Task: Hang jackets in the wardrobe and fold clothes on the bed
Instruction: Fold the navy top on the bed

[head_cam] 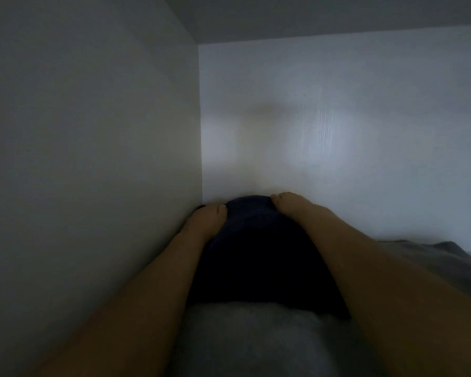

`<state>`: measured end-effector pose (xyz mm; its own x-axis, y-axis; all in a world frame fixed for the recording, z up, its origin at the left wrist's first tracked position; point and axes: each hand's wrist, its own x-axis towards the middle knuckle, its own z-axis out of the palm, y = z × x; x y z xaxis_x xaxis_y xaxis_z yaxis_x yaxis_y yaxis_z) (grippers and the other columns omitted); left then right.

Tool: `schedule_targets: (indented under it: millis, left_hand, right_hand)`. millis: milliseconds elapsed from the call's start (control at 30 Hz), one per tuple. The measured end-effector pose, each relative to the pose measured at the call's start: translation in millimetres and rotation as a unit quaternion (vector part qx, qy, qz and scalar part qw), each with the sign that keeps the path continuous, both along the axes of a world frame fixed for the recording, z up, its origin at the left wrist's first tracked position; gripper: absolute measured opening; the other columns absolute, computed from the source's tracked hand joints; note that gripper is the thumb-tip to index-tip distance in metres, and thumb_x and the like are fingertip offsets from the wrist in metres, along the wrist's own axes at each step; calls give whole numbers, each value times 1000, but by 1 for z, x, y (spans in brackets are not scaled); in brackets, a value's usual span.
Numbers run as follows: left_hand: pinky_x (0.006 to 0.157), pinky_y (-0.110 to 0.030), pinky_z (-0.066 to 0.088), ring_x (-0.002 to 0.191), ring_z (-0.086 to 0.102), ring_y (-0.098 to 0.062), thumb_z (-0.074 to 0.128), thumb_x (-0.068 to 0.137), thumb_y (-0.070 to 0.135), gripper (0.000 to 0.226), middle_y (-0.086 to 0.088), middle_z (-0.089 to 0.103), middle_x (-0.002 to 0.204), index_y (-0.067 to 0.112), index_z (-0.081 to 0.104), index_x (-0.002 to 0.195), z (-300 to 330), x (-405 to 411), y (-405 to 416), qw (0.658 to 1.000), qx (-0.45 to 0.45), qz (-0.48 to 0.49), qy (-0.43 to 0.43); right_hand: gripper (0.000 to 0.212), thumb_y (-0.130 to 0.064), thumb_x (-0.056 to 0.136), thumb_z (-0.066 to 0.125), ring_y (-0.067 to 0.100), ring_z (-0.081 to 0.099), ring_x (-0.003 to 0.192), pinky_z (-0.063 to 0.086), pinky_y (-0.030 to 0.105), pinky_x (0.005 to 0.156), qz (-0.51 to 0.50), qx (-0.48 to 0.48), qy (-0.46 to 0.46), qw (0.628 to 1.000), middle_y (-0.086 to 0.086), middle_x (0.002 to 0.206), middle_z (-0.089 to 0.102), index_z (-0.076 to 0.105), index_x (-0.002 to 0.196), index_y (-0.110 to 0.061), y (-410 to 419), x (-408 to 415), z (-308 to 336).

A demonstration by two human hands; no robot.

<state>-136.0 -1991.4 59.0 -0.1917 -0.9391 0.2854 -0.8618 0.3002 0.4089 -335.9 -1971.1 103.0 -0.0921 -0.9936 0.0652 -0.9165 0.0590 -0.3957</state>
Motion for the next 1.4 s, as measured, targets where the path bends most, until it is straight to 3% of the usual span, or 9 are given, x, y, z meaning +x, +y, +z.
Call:
schedule_targets:
  millis: [200,533,667,733,800,867,1000,1133,1400]
  left_hand:
    - [110,-34,34,134,43,-29,26,108,29,46,-16,41,150,5,44,143,-4,1,-9,1000,9,-24,-4]
    - [108,-33,37,132,47,-28,30,106,29,44,-15,45,148,9,49,141,-9,-1,-26,997,11,-38,-62]
    - [112,-33,32,138,39,-29,27,108,25,46,-18,36,153,5,40,147,5,-3,-14,995,41,-46,-82]
    - [109,-34,34,136,42,-30,30,107,26,45,-20,39,151,3,44,144,25,0,-1,993,50,-27,-103]
    - [102,-36,40,127,50,-33,37,104,24,41,-23,49,142,-1,55,131,51,9,17,994,13,19,-110]
    - [96,-38,45,116,56,-34,40,101,21,35,-23,56,131,-1,61,117,74,15,44,994,-40,47,-95]
    - [86,-32,42,104,56,-28,33,103,20,31,-17,60,123,2,59,105,96,-4,108,985,-141,23,-98]
    - [102,-37,36,124,48,-31,30,105,31,44,-13,50,141,5,51,134,96,-46,177,978,-170,-39,-114]
    - [106,-32,29,128,45,-30,36,105,27,45,-18,46,144,-1,46,139,100,-144,293,955,-223,-167,-99]
  right_hand:
    - [51,-28,108,18,29,26,144,19,34,117,-2,-22,-17,1000,18,157,24,29,150,-1,1,-3,-6]
    - [47,-24,108,20,31,27,143,21,38,116,12,-5,14,1000,20,156,25,27,149,-2,-5,-5,-6]
    - [50,-31,108,20,31,32,140,24,35,113,27,-14,6,1000,19,155,29,31,148,-3,10,-3,3]
    - [54,-39,106,25,31,36,137,27,35,111,44,-67,2,997,18,152,33,34,147,-5,27,-4,20]
    - [60,-48,103,29,31,38,135,28,37,111,25,-149,-62,987,17,151,37,37,146,-6,49,-12,41]
    - [61,-48,102,31,32,39,134,30,35,108,4,-199,-70,977,17,150,38,38,145,-5,78,-25,60]
    - [64,-43,102,37,29,29,142,26,33,111,-6,-179,-18,984,13,158,26,24,152,-6,153,-56,71]
    - [64,-40,101,41,29,29,143,27,35,111,-35,-167,16,985,12,158,25,21,152,-7,232,-85,65]
    - [60,-35,99,45,32,38,136,34,38,107,-112,-174,68,976,13,154,32,27,150,-9,378,-148,58]
